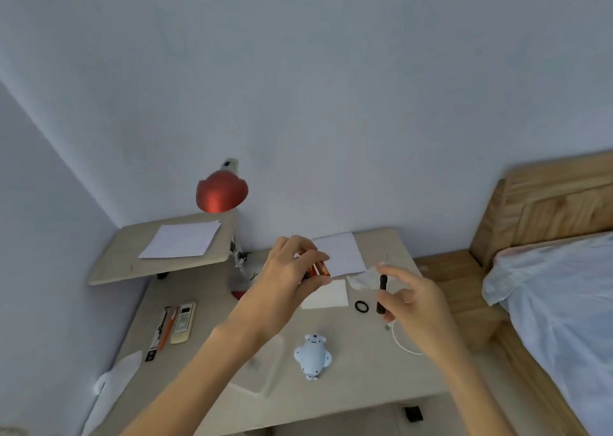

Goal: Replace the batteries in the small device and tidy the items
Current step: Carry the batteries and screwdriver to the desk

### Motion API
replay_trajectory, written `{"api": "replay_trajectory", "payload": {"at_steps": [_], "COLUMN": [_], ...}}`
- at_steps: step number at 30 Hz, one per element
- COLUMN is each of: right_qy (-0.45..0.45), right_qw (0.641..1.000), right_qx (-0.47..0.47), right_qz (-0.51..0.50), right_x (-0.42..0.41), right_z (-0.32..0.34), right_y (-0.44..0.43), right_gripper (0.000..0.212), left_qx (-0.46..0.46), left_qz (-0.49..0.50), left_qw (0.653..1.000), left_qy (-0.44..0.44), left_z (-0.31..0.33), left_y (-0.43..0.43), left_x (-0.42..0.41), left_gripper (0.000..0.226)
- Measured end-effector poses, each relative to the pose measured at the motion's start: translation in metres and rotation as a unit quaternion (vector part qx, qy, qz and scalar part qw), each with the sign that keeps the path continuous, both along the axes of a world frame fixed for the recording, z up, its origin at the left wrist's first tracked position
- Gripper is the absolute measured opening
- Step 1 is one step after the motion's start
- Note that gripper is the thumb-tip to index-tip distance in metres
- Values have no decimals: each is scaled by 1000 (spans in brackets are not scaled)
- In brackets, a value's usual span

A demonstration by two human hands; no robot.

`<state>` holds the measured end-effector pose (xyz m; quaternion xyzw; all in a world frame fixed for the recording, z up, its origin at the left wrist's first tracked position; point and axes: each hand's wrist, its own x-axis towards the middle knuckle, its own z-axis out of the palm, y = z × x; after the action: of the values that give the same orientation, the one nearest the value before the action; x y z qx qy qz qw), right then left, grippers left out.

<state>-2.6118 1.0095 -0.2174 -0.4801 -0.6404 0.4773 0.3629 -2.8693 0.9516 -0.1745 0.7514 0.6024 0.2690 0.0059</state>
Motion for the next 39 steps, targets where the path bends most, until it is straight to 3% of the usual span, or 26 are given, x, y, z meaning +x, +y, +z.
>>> {"api": "replay_trajectory", "payload": {"at_steps": [9, 18, 28, 39], "right_qy": [-157, -279, -354, -354], "right_qw": [987, 952, 919, 923], "right_qx": [23, -17, -56, -14], "right_qz": [4, 122, 164, 152], "right_x": [-28, -57, -65, -62], "right_z": [-101, -220, -317, -349], "right_y": [57, 107, 111, 103], "right_gripper": [38, 43, 44, 43], "left_qx": [-85, -161, -190, -218], "left_qz": [-22, 6, -24, 3], "left_qw": [995, 986, 981, 975], "left_qy": [-35, -33, 40, -42], "left_z": [-117, -242, -368, -414], "left_y": [97, 172, 196, 208], "left_x": [-39, -60, -70, -72], "left_gripper": [33, 31, 29, 26]}}
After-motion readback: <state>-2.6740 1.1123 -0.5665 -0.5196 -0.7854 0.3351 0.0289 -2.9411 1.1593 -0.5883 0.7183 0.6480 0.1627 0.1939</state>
